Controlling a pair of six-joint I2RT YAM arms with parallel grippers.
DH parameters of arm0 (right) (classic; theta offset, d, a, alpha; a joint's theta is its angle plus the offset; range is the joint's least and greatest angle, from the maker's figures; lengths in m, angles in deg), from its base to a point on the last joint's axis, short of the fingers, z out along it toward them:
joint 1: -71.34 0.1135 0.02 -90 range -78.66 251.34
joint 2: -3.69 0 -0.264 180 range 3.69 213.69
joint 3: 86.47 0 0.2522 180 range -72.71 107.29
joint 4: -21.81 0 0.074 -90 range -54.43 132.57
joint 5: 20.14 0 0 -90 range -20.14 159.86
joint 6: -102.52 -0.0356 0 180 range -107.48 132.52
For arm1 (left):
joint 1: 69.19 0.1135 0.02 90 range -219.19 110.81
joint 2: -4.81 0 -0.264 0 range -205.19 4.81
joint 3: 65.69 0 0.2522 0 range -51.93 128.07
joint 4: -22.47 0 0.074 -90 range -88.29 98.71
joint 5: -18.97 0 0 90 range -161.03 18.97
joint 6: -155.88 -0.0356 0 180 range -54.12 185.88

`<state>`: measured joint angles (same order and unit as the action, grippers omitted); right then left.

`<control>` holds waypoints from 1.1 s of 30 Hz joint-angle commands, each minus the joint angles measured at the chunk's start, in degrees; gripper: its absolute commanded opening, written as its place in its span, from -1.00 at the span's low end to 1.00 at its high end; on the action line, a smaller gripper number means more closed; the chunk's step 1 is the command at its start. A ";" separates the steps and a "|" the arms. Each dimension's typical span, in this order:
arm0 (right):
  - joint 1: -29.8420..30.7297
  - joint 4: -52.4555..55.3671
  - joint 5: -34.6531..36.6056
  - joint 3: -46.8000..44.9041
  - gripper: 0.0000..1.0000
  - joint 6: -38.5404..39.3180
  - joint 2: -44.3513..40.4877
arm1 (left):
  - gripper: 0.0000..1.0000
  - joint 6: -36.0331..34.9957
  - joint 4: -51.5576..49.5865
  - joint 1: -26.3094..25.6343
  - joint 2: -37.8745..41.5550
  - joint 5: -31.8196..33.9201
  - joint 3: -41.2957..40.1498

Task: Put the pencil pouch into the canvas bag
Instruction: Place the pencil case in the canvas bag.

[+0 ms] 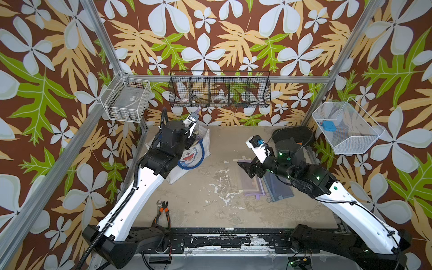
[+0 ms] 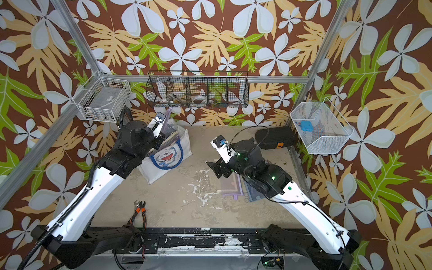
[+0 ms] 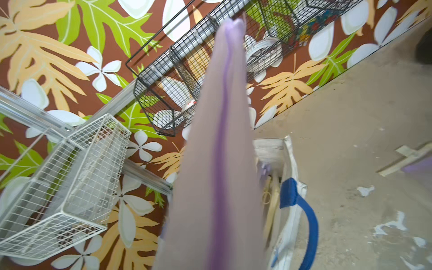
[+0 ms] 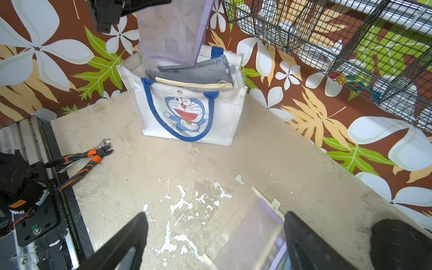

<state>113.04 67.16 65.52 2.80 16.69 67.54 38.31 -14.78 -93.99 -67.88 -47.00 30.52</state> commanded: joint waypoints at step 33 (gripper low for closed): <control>-5.83 -4.09 -8.20 -1.04 0.79 3.83 0.57 | -1.00 4.53 -18.65 4.09 -21.26 -1.01 16.97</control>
<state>107.09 64.80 57.85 1.88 20.10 68.09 40.91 -29.42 -89.33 -89.03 -49.62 46.19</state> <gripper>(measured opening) 0.892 0.050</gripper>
